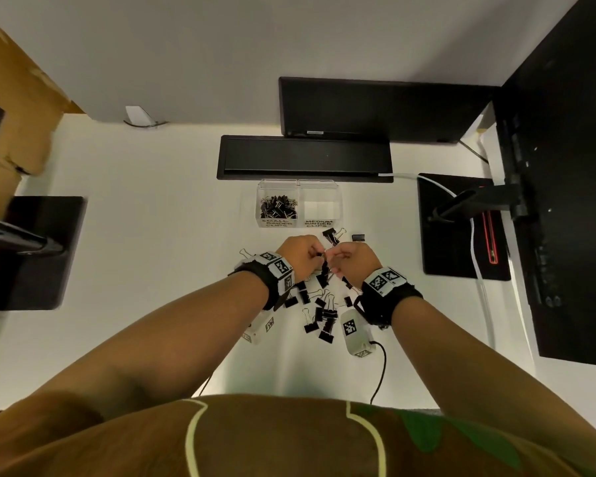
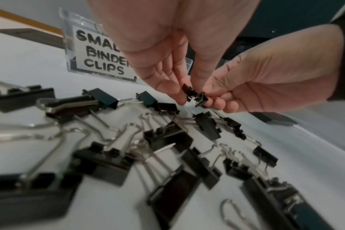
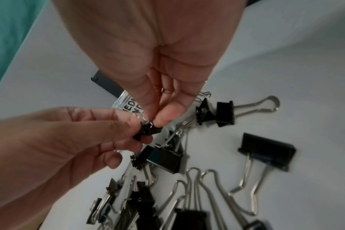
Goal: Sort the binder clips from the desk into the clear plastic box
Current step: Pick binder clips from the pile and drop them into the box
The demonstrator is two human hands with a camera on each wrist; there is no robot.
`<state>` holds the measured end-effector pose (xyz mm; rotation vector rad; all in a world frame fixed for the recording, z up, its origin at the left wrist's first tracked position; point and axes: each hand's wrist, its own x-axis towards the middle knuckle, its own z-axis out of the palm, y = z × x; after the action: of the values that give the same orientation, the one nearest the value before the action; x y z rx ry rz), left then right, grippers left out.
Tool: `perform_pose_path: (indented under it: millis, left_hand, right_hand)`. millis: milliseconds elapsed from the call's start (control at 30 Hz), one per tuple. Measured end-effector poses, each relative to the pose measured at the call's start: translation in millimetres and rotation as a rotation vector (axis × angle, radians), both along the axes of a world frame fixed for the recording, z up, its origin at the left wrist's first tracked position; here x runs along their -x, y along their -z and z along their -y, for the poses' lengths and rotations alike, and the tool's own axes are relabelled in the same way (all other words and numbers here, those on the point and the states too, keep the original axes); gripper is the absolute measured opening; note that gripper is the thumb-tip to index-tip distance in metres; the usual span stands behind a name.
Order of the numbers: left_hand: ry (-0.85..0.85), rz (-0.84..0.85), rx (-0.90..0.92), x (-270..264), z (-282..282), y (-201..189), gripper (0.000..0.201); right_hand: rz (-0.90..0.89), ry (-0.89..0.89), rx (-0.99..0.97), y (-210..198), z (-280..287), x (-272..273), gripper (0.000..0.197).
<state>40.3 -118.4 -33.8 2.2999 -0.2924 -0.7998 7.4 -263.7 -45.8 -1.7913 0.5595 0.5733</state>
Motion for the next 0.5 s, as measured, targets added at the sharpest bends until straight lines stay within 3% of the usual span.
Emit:
perform_pose_path:
  millis: [233,367,500]
  left_hand:
    - [-0.164,-0.01,0.029,0.3,0.4,0.0,0.012]
    - [-0.171,-0.056,0.073,1.2,-1.5,-2.9,0.016]
    - [-0.207,-0.085,0.07,1.5,-1.9,-9.3,0.026]
  right_hand:
    - [0.075,0.059,-0.004,0.2,4.6,9.4,0.021]
    - [0.063,-0.071,0.019,0.9,1.8,11.1,0.038]
    - [0.095,-0.175,0.174,8.1,-4.8,11.5,0.038]
